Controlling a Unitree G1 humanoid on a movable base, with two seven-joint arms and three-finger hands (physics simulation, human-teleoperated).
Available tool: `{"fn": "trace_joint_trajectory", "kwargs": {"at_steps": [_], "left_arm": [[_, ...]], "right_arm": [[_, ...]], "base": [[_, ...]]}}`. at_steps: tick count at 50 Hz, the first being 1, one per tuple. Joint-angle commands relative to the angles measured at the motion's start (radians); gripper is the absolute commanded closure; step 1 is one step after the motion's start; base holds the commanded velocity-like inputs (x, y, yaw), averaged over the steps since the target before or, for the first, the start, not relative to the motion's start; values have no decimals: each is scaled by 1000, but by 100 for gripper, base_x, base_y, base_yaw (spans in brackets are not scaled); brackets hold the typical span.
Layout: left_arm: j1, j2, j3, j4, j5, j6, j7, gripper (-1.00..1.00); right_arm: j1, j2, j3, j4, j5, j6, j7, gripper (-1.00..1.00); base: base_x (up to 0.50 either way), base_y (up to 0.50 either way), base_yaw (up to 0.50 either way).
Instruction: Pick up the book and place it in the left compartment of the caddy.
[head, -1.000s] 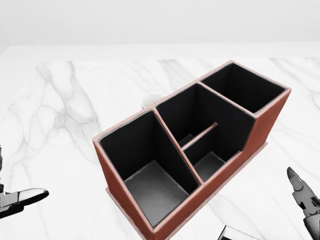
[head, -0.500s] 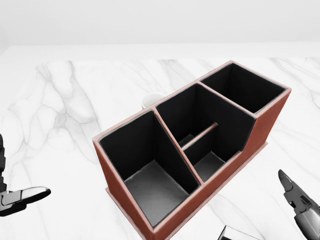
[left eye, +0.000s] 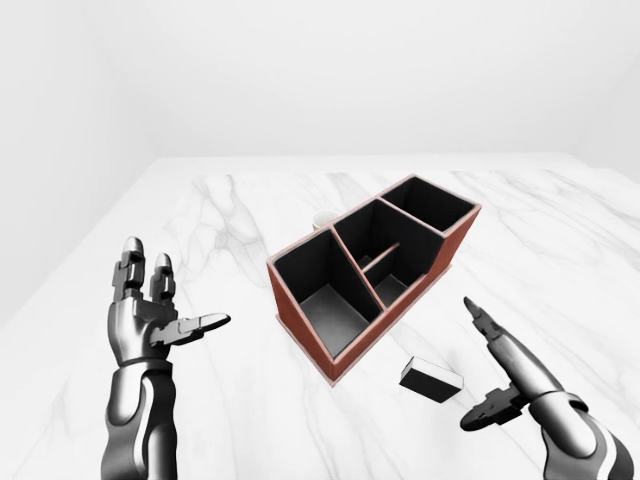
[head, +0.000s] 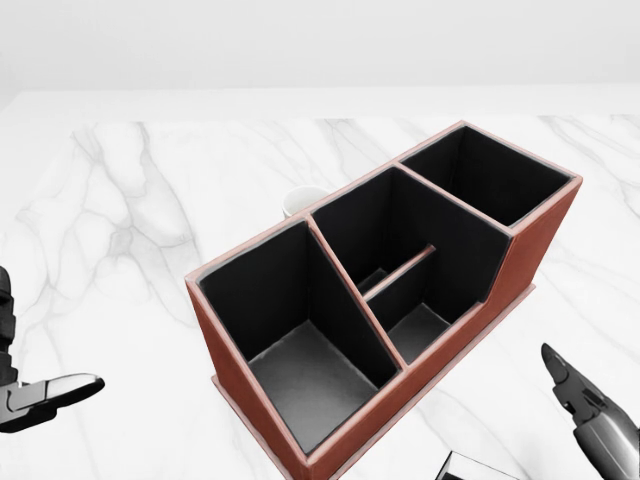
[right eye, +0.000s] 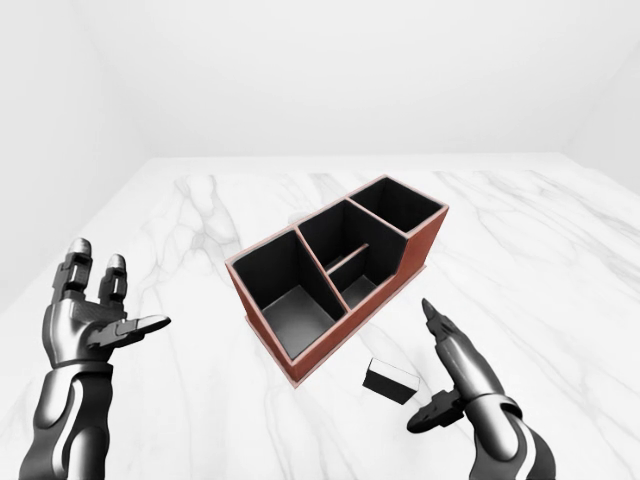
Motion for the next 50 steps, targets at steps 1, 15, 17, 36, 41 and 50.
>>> {"fn": "trace_joint_trajectory", "kwargs": {"at_steps": [1, 15, 17, 36, 41, 50], "left_arm": [[6, 0, 1, 1, -7, -1, -3, -100], [10, -3, 5, 1, -9, -3, -8, -100], [10, -2, 5, 0, -8, -1, -7, -100], [5, -2, 1, 19, -4, -15, -7, -100], [1, 0, 0, 30, -5, -21, -8, -100], [0, 2, -2, 32, -8, -20, -5, -100]], "right_arm": [[-3, -13, 6, 19, -21, 0, 0, -100], [-10, -19, 10, 46, -57, 0, 0, -100], [-9, -26, 13, 57, -67, 0, 0, -100], [-69, -72, 46, 129, -74, 0, 0, -100], [-75, -78, 57, 159, -71, 0, 0, -100], [-79, -86, 81, 185, -72, 0, 0, -100]], "base": [[0, 0, 0], [0, 0, 0], [0, 0, 0], [0, 0, 0], [0, 0, 0], [0, 0, 0]]}}
